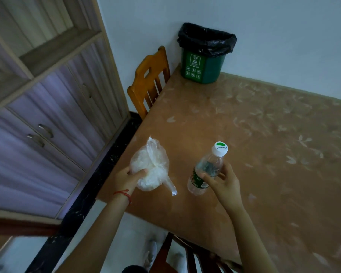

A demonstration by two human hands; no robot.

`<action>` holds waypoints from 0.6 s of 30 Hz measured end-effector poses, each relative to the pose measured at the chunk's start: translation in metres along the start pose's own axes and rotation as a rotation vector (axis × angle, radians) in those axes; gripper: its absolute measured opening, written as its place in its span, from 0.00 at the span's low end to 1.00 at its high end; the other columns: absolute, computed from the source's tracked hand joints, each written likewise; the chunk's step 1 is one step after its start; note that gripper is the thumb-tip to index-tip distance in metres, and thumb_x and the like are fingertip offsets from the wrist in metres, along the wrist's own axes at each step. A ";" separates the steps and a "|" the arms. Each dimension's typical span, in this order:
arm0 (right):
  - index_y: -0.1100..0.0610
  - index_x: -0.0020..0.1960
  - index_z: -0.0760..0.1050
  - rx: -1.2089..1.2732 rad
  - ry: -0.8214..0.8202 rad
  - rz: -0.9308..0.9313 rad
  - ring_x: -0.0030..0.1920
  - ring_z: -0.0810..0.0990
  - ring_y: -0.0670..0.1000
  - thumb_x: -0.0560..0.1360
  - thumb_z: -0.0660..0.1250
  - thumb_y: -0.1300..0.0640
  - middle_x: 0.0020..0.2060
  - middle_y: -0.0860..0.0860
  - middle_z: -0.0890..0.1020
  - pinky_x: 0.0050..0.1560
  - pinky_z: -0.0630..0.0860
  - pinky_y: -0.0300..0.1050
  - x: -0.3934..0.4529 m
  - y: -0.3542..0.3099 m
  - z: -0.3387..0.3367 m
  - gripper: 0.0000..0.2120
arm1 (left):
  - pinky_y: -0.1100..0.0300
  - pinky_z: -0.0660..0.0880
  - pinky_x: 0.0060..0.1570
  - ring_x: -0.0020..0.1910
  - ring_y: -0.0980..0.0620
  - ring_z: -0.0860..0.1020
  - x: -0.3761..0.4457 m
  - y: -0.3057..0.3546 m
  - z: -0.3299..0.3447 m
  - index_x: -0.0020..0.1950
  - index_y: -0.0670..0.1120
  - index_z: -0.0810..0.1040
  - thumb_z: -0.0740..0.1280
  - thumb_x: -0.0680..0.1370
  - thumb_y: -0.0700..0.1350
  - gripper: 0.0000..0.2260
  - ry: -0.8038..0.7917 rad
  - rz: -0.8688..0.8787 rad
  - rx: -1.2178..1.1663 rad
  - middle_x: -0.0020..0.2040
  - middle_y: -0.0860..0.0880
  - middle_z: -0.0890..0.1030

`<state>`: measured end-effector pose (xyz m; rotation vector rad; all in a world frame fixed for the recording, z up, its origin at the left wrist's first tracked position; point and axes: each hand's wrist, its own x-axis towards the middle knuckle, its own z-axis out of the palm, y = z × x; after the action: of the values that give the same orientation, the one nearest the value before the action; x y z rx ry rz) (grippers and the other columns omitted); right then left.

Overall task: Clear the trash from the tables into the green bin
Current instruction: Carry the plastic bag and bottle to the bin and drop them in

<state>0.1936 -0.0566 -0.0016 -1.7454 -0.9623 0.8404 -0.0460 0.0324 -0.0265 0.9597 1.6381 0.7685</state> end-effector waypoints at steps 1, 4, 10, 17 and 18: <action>0.51 0.59 0.72 0.000 -0.029 -0.016 0.52 0.77 0.40 0.65 0.76 0.55 0.50 0.40 0.79 0.57 0.74 0.44 -0.001 -0.003 0.003 0.25 | 0.53 0.76 0.47 0.45 0.45 0.79 -0.006 -0.001 -0.008 0.48 0.42 0.80 0.77 0.63 0.48 0.17 0.024 0.008 -0.014 0.44 0.45 0.81; 0.52 0.60 0.72 0.014 -0.120 -0.066 0.52 0.78 0.42 0.65 0.76 0.54 0.51 0.43 0.80 0.55 0.75 0.44 -0.008 -0.012 0.013 0.25 | 0.52 0.77 0.47 0.46 0.45 0.80 -0.023 -0.009 -0.031 0.45 0.46 0.80 0.76 0.59 0.54 0.19 0.091 0.026 -0.062 0.46 0.45 0.82; 0.51 0.58 0.73 0.042 -0.305 -0.170 0.52 0.79 0.44 0.64 0.76 0.53 0.50 0.45 0.81 0.50 0.76 0.40 -0.028 -0.040 0.039 0.24 | 0.66 0.74 0.31 0.37 0.52 0.77 -0.071 -0.017 -0.081 0.43 0.43 0.78 0.73 0.70 0.40 0.06 0.294 0.088 -0.181 0.37 0.49 0.79; 0.48 0.57 0.74 0.065 -0.511 -0.270 0.53 0.80 0.45 0.61 0.75 0.48 0.50 0.44 0.82 0.51 0.76 0.43 -0.062 -0.080 0.081 0.25 | 0.60 0.77 0.40 0.39 0.49 0.79 -0.117 -0.035 -0.152 0.47 0.38 0.80 0.73 0.69 0.40 0.10 0.451 0.093 -0.309 0.40 0.46 0.81; 0.48 0.57 0.74 0.064 -0.540 -0.286 0.53 0.80 0.45 0.63 0.76 0.51 0.50 0.44 0.82 0.51 0.76 0.42 -0.068 -0.085 0.089 0.24 | 0.63 0.76 0.37 0.37 0.51 0.78 -0.124 -0.037 -0.161 0.46 0.38 0.80 0.73 0.69 0.39 0.09 0.485 0.102 -0.309 0.38 0.47 0.81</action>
<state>0.0664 -0.0594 0.0573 -1.3016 -1.4794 1.1617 -0.1925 -0.0981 0.0389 0.6685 1.8126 1.3609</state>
